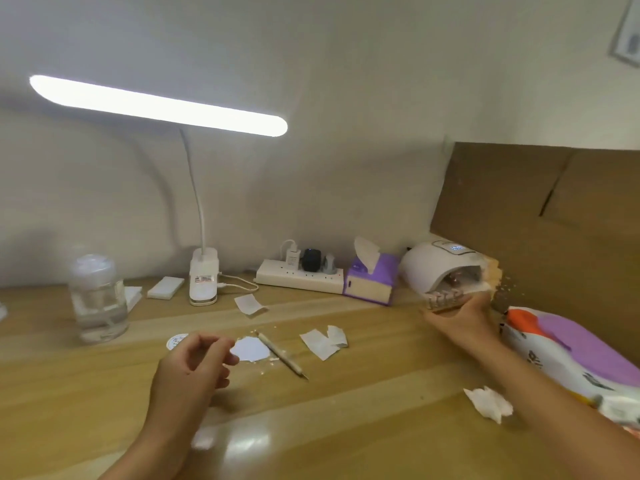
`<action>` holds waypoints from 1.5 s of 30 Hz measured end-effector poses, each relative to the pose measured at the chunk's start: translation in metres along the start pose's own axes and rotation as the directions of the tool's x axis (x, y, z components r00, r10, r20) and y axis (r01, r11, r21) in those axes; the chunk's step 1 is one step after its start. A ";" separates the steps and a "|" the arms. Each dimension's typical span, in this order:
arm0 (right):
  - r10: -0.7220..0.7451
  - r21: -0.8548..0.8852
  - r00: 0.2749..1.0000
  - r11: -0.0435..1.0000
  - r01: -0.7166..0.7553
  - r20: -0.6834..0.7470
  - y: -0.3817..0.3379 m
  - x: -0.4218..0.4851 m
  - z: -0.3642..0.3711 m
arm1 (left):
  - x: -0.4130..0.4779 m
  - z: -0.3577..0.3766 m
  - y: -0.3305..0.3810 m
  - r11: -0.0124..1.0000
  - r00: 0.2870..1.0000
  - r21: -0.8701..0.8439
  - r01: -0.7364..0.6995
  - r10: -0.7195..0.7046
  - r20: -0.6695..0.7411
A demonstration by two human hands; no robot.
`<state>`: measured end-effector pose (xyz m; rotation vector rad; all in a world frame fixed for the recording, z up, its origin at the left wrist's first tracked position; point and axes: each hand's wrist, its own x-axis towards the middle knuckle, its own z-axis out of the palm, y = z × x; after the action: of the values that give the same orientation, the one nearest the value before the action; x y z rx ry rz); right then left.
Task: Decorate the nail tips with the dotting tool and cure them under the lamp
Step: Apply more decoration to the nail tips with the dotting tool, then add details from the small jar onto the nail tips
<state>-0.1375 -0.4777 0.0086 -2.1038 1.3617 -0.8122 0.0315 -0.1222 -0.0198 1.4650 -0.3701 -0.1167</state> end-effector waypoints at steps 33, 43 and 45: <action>0.080 0.044 0.935 0.994 -0.102 0.344 0.034 0.093 0.017 | 0.010 -0.004 -0.008 1.000 1.000 -0.010 0.001 -0.001 0.008; 0.100 -0.084 0.995 0.992 -0.098 0.017 0.034 0.098 0.020 | 0.015 -0.006 -0.013 1.000 0.999 -0.011 -0.029 0.030 0.040; 0.113 -0.102 0.993 0.988 -0.114 -0.018 0.031 0.101 0.020 | 0.017 -0.008 -0.017 0.999 0.999 0.000 -0.035 0.035 0.034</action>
<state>-0.1096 -0.5803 -0.0054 -2.0786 1.5445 -0.7243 0.0518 -0.1215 -0.0337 1.4574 -0.4236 -0.1132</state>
